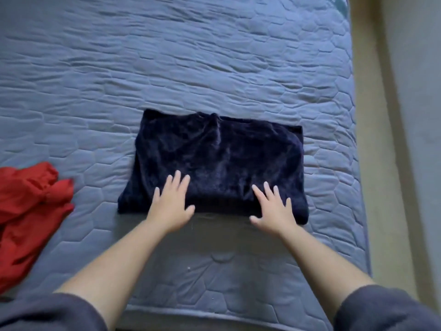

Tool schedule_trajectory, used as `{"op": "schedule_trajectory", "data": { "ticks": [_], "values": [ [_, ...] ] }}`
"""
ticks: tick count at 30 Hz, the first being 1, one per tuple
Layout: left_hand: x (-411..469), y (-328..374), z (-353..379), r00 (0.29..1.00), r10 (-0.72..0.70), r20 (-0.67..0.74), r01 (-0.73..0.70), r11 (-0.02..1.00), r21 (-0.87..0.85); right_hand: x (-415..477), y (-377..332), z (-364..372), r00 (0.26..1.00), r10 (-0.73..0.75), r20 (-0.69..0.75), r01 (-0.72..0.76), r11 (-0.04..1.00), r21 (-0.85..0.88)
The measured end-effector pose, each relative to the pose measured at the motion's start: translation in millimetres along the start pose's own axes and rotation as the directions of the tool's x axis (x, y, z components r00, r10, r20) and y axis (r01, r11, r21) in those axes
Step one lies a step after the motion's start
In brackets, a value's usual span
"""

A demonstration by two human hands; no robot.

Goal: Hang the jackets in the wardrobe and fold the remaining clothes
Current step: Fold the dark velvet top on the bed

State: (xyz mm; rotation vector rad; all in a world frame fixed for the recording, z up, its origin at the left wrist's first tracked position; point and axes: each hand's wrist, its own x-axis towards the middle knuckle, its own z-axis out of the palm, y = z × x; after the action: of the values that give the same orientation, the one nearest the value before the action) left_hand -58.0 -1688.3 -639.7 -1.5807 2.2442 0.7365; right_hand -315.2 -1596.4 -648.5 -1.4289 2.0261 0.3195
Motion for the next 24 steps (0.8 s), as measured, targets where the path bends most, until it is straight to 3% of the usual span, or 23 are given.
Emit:
{"op": "schedule_trajectory", "data": {
  "ticks": [2, 4, 9, 13, 17, 20, 23, 24],
  "values": [
    [4.2, 3.9, 21.9, 0.999, 0.047, -0.011, -0.042, 0.967, 0.25, 9.8, -1.7, 16.4, 0.998, -0.035, -0.058, 0.024, 0.982, -0.189],
    [13.9, 2.0, 34.1, 0.998, 0.021, -0.053, 0.0, 0.926, 0.376, 23.0, 0.3, 24.7, 0.993, -0.037, -0.114, -0.002, 0.945, -0.326],
    [35.7, -16.3, 47.3, 0.988, 0.011, -0.156, 0.068, 0.869, 0.49, 44.8, 8.0, 33.7, 0.985, -0.1, -0.143, 0.034, 0.914, -0.403],
    [24.9, -22.0, 39.0, 0.982, 0.076, -0.172, 0.006, 0.901, 0.434, 14.7, -0.3, 33.9, 0.987, -0.156, -0.048, 0.129, 0.923, -0.362],
    [-2.3, -39.4, 23.8, 0.976, 0.137, -0.168, -0.04, 0.876, 0.481, -43.1, -21.5, 52.9, 0.965, -0.145, 0.219, 0.174, 0.977, -0.122],
    [-29.8, -61.1, 17.8, 0.985, 0.133, -0.115, -0.049, 0.837, 0.545, -79.2, -55.3, 77.4, 0.857, -0.184, 0.48, 0.165, 0.983, 0.082],
    [-54.7, -81.9, 26.3, 0.995, -0.053, -0.079, 0.086, 0.86, 0.503, -98.6, -88.7, 95.1, 0.617, -0.18, 0.766, -0.001, 0.974, 0.229],
    [-61.2, -84.5, 30.7, 0.989, -0.122, -0.085, 0.148, 0.879, 0.453, -96.7, -95.4, 96.0, 0.589, -0.193, 0.785, 0.038, 0.977, 0.212]
  ]
}}
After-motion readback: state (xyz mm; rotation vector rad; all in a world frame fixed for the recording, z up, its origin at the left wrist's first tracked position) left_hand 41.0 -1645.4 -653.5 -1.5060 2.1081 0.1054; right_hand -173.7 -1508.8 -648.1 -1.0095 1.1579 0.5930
